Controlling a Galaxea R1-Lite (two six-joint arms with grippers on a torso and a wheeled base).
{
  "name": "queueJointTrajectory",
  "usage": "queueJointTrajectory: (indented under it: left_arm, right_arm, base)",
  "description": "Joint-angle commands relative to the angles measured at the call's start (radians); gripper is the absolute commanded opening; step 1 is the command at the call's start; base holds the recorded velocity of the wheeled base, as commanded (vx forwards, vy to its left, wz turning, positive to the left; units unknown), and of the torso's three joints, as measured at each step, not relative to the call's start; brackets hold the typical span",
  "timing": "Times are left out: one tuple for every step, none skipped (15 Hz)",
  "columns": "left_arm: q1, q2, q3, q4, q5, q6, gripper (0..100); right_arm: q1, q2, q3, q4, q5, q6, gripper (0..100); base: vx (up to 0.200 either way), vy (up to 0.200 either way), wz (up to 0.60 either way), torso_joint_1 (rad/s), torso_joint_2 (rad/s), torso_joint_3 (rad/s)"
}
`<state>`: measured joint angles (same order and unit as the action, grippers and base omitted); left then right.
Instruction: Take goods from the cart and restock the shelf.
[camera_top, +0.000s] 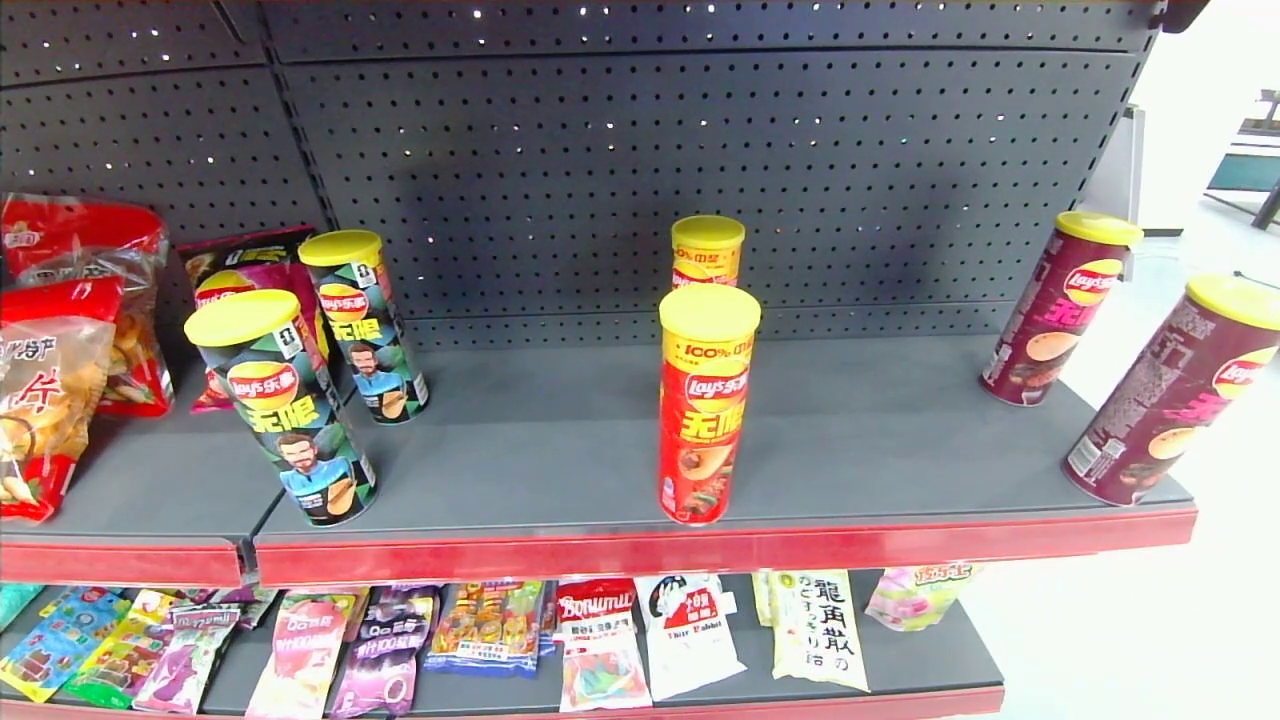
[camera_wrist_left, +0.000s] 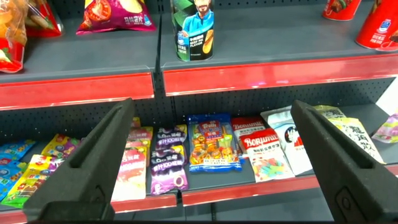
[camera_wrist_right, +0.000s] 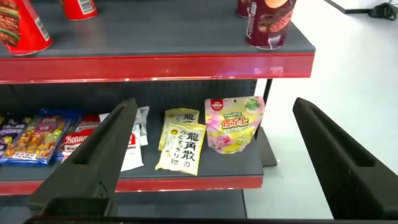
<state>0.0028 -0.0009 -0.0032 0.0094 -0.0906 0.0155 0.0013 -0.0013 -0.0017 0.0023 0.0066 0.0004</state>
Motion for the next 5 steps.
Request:
queueJointTrajectory:
  left_arm:
    - [0.000, 0.001, 0.000, 0.000, 0.000, 0.000, 100]
    - [0.000, 0.001, 0.000, 0.000, 0.000, 0.000, 100]
    - [0.000, 0.001, 0.000, 0.000, 0.000, 0.000, 100]
    - [0.000, 0.001, 0.000, 0.000, -0.001, 0.000, 100]
    - [0.000, 0.001, 0.000, 0.000, 0.000, 0.000, 100]
  right_arm:
    - [0.000, 0.001, 0.000, 0.001, 0.000, 0.001, 100]
    - [0.000, 0.001, 0.000, 0.002, 0.000, -0.003, 100]
    - [0.000, 0.001, 0.000, 0.001, 0.000, -0.003, 100]
    - [0.000, 0.001, 0.000, 0.001, 0.000, -0.003, 100]
    - [0.000, 0.001, 0.000, 0.002, -0.002, -0.003, 100]
  base:
    - [0.000, 0.000, 0.00, 0.000, 0.00, 0.000]
    - [0.000, 0.000, 0.00, 0.000, 0.00, 0.000]
    - [0.000, 0.000, 0.00, 0.000, 0.00, 0.000]
    - [0.000, 0.000, 0.00, 0.000, 0.00, 0.000]
    - [0.000, 0.000, 0.00, 0.000, 0.00, 0.000]
